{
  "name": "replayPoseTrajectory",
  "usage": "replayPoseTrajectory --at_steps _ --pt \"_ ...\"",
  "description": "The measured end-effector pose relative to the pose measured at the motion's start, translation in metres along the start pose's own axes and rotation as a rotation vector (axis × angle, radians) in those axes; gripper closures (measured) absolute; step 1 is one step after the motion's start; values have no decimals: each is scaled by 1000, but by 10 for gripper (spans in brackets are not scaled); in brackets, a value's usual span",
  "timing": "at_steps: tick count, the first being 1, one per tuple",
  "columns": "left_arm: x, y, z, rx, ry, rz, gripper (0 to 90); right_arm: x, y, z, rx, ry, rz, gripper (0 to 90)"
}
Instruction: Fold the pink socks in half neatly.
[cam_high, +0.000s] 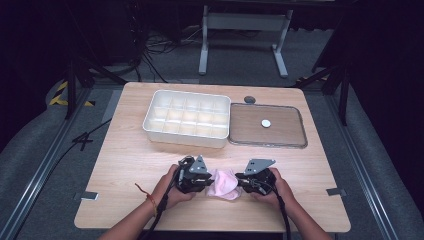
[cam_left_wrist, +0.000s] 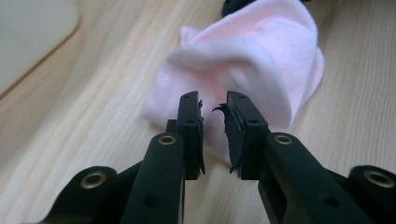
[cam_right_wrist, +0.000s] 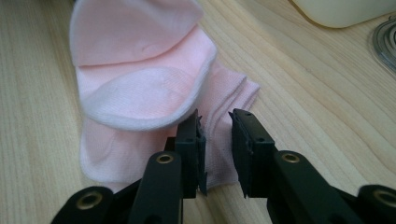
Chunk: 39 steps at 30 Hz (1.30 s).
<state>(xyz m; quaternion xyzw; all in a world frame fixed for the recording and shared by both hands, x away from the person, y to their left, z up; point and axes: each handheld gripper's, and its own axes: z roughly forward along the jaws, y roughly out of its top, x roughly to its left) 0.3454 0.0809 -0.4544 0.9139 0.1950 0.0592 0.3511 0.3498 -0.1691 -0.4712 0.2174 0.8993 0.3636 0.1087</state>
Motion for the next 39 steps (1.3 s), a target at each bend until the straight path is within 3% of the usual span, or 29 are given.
replayPoseTrajectory --at_steps 2,13,17,20,23,25,29,31,39 --pt "-4 4 5 0 -7 19 754 0 0 0 -3 3 1 731" --pt "-10 15 26 6 -33 32 761 0 -1 -1 -1 3 7 726" --pt "-10 14 28 6 -35 29 754 -4 0 -5 19 -7 15 605" --pt "-12 14 29 8 -19 52 746 -10 0 -15 -1 -25 36 598" --pt "-14 13 30 -2 -14 50 740 -13 4 -32 -74 -62 56 620" --pt "-13 13 31 -9 -18 43 739 -9 9 -36 -117 -54 61 630" --pt "-15 13 32 -12 -3 53 735 13 21 -22 -93 -21 -28 632" --pt "-15 12 32 -16 -2 49 732 20 24 -13 -73 -17 -47 632" --pt "-15 12 31 -14 -8 51 706 14 21 -3 -41 -61 -19 640"
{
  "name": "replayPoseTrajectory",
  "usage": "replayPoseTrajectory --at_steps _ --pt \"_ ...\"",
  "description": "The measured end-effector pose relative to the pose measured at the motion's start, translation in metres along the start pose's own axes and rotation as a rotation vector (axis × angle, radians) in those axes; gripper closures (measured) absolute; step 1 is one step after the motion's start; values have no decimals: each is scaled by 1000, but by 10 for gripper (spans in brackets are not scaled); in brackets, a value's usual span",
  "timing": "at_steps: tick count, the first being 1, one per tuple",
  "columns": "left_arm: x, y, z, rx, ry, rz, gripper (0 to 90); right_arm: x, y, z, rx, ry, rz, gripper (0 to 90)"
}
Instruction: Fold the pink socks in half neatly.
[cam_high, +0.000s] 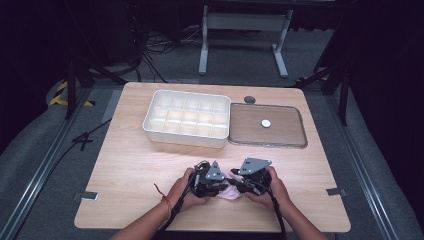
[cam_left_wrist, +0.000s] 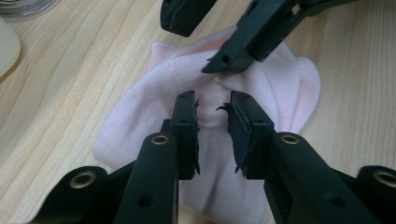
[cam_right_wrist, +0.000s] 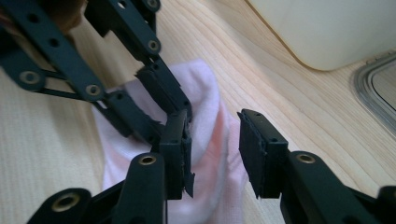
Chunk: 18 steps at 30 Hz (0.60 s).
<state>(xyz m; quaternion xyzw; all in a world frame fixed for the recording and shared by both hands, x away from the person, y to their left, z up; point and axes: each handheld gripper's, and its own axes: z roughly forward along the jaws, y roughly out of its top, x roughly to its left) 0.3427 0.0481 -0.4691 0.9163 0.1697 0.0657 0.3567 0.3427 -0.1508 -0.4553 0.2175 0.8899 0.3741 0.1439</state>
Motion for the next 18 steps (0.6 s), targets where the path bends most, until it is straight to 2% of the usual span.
replayPoseTrajectory --at_steps 1,5,8,11,18 --pt "1 1 -3 3 -1 7 658 -1 -1 3 16 -3 -2 649" --pt "4 1 -15 -12 13 -5 590 -5 -7 10 54 6 20 669" --pt "11 -6 -30 -35 27 -48 571 -8 -10 10 42 24 44 669" --pt "20 -17 -38 -43 13 -121 547 -10 -13 10 33 37 60 669" --pt "19 -31 -30 -14 -14 -183 484 -10 -16 10 15 39 50 645"
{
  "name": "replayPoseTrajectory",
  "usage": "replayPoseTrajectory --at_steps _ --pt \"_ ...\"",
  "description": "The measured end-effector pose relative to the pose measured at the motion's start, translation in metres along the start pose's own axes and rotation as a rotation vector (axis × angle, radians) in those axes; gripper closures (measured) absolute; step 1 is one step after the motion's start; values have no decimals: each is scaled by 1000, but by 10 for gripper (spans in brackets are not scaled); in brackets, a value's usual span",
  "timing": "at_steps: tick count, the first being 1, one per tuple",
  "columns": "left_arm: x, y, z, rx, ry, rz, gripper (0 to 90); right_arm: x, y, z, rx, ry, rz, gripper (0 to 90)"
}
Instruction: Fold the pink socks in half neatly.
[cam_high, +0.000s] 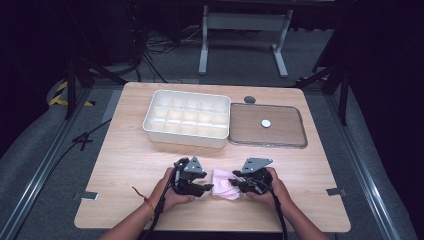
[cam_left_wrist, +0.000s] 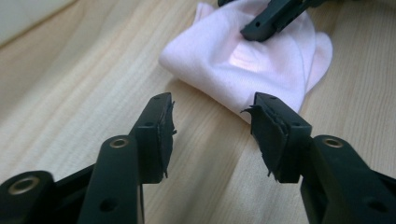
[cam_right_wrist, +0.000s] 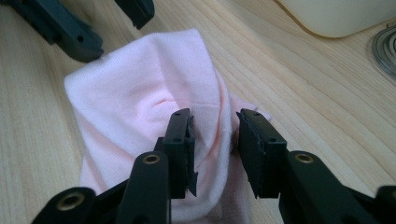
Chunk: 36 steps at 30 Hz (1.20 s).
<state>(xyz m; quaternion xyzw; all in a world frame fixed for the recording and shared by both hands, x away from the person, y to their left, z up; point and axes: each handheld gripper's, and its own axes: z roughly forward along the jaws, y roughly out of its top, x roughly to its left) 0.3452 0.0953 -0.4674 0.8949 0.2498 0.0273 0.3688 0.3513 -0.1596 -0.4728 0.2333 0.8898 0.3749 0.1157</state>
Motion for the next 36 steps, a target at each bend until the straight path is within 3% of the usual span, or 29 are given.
replayPoseTrajectory --at_steps 5,14,17,21,28,33,36 --pt "-2 -2 9 -12 -17 -39 443 2 -1 0 1 -19 -2 630" --pt "-3 -1 15 -55 -16 -55 406 1 -1 0 1 -13 3 623" --pt "-2 -1 15 -52 -7 -44 449 3 0 -1 6 -51 -16 546" --pt "-2 -1 16 -55 -33 -41 604 4 1 -4 7 -82 -19 506" --pt "-1 0 18 -52 -57 -39 689 7 5 -20 -69 -84 -40 649" --pt "-2 0 18 -54 -63 -35 714 18 7 -16 -40 -54 -109 758" --pt "-3 1 17 -41 -60 -17 751 17 5 -10 -5 -48 -121 791"
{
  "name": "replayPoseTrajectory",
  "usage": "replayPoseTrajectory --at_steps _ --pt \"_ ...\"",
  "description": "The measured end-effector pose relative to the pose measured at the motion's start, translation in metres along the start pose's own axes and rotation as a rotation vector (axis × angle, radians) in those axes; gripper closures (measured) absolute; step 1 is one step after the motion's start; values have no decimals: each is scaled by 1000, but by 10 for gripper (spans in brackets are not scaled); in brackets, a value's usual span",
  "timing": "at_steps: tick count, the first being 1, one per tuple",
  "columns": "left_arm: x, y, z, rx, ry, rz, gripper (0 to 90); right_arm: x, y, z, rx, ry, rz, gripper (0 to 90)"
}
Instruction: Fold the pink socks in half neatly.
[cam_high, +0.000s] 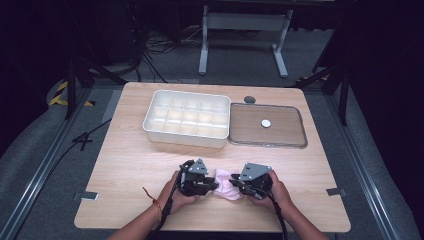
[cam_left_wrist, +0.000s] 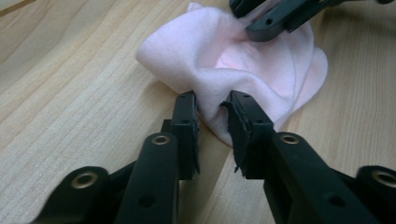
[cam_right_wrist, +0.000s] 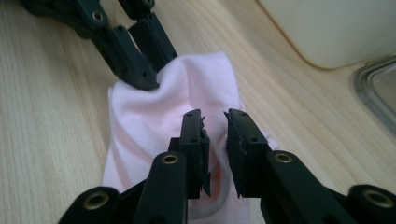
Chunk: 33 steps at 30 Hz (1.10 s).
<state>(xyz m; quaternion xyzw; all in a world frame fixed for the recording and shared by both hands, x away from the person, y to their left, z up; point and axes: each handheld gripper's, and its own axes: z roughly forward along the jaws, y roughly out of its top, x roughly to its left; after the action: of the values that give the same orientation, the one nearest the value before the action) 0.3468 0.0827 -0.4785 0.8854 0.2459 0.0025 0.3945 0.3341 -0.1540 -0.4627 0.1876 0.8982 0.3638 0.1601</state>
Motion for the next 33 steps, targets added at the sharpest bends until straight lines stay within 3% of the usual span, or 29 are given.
replayPoseTrajectory --at_steps 3,7,12,18,22,26,31,33 --pt "-1 1 -1 6 10 19 810 -4 -4 3 15 33 30 803" --pt "1 0 -2 8 11 2 827 -7 -7 2 16 52 53 804" --pt "-1 4 -13 -39 31 -24 694 -6 -7 3 17 49 51 805" --pt "-5 2 -6 -2 20 -69 471 -6 -7 3 17 49 48 805" --pt "-4 3 0 4 29 -86 421 -6 -8 3 13 47 44 805" --pt "-6 5 4 1 50 -71 435 -7 -8 3 8 49 48 801" --pt "-9 6 7 0 65 -45 516 -9 -6 -6 -9 31 44 779" --pt "-9 5 7 -4 58 -36 601 -9 -4 -12 -35 19 40 779"
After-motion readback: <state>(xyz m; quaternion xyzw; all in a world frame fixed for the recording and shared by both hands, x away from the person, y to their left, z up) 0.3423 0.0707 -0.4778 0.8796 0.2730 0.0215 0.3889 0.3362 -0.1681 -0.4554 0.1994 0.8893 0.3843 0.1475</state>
